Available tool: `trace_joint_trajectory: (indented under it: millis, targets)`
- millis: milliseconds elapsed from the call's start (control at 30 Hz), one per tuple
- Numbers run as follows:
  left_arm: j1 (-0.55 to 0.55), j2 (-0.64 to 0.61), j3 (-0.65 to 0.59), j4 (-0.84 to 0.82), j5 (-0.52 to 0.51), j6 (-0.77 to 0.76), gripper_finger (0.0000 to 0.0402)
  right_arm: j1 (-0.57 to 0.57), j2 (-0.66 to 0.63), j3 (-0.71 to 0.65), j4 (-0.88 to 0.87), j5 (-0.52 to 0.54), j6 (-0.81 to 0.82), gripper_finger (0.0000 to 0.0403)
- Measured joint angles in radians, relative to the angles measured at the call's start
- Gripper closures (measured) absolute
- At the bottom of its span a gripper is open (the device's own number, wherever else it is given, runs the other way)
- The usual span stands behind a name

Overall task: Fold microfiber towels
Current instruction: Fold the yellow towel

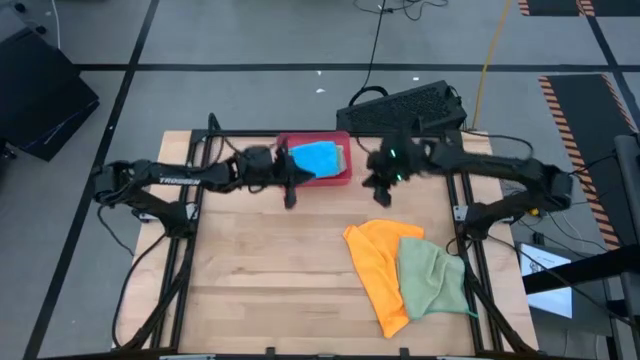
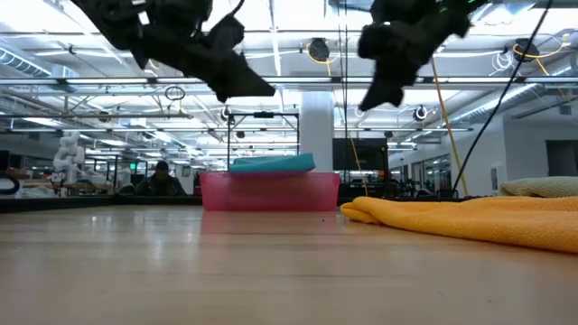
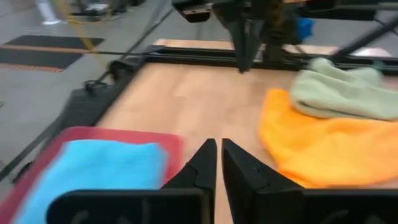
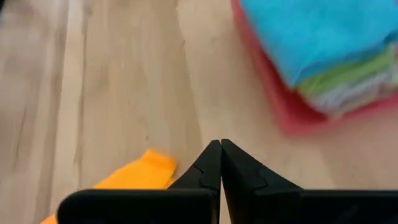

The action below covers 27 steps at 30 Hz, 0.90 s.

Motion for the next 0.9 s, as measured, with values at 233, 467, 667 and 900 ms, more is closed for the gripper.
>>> trace_joint_trajectory:
  millis: [233, 467, 667, 900]
  targets:
    - [-0.22, 0.002, -0.001, -0.059, -0.233, -0.042, 0.0313, 0.258, -0.151, -0.235, 0.073, 0.214, 0.265, 0.0369]
    - [-0.333, 0.01, -0.001, -0.056, -0.353, -0.11, 0.0259, 0.397, -0.096, -0.444, 0.395, 0.228, 0.407, 0.031]
    - [-0.39, 0.024, -0.001, -0.051, -0.429, -0.174, 0.0243, 0.43, 0.04, -0.516, 0.606, 0.228, 0.44, 0.0263]
    - [-0.422, 0.081, -0.003, 0.001, -0.467, -0.218, 0.0242, 0.438, 0.262, -0.516, 0.802, 0.247, 0.409, 0.0252]
